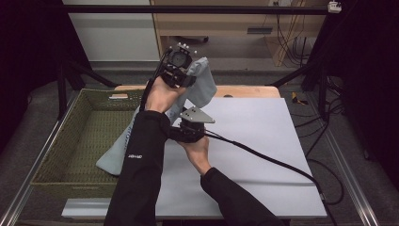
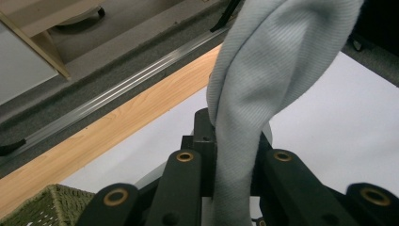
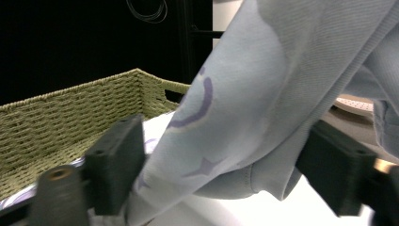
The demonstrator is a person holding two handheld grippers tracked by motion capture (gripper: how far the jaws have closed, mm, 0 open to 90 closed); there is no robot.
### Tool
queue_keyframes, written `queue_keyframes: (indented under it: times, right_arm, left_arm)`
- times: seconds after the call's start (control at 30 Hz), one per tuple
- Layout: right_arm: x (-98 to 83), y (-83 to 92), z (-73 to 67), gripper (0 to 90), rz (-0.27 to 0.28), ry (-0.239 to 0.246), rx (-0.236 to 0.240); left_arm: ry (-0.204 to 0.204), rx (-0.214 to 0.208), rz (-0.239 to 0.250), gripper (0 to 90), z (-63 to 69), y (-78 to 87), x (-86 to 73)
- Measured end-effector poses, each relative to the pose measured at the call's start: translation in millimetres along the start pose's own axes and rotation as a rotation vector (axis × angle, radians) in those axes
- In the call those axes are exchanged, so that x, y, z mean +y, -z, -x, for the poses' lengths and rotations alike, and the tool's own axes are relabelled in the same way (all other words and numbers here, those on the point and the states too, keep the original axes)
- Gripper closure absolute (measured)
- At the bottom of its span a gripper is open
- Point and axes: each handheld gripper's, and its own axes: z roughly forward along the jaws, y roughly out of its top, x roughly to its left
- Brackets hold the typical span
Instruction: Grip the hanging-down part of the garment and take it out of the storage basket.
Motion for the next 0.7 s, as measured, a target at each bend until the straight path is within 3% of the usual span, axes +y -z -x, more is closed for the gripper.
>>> queue_keyframes:
  times: [0.1, 0.3, 0.5, 0.57, 0.7]
  right_arm:
    - [1.0, 0.7, -0.2, 40.9, -0.008, -0.004, -0.009]
    - [2.1, 4.1, -2.0, 79.6, -0.020, -0.004, -0.028]
    - [5.4, 9.8, 1.2, 84.2, -0.048, 0.019, -0.024]
    - [6.2, 13.5, 2.2, 84.3, -0.055, 0.006, -0.023]
    - [7.1, 21.5, 7.2, 84.5, -0.051, 0.044, -0.030]
  left_arm:
    - [0.006, 0.000, 0.003, 80.2, -0.3, 0.1, -0.2]
    - [0.003, 0.010, -0.004, 80.2, -1.3, 1.3, -0.8]
    - [0.004, 0.015, 0.000, 80.2, -3.9, 5.4, -2.3]
    - [0.009, 0.016, 0.009, 80.2, -4.5, 6.7, -2.6]
    - [0.010, 0.017, 0.008, 80.2, -3.6, 10.0, -2.3]
